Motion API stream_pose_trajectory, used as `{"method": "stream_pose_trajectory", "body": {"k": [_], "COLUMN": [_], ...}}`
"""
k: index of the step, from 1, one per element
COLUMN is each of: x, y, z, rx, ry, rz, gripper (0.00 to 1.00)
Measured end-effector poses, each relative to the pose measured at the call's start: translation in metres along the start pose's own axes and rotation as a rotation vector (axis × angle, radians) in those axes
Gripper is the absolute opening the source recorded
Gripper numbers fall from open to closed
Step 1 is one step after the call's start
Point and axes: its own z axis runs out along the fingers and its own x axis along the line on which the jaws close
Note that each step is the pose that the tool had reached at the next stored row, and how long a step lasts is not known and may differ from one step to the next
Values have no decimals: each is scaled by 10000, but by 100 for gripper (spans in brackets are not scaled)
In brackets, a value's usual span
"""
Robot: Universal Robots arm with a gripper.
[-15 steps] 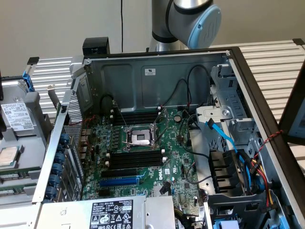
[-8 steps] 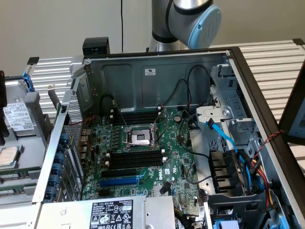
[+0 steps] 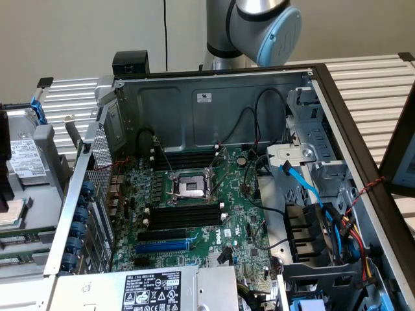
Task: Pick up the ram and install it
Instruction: 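Pick up the ram and move it above insertion slot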
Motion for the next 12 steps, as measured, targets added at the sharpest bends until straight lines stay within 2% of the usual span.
{"method": "stream_pose_trajectory", "body": {"k": [8, 12], "x": [18, 16], "y": [-12, -17], "z": [138, 191], "rx": [95, 153], "ry": [-11, -37], "rz": [4, 4], "gripper": [28, 28]}}
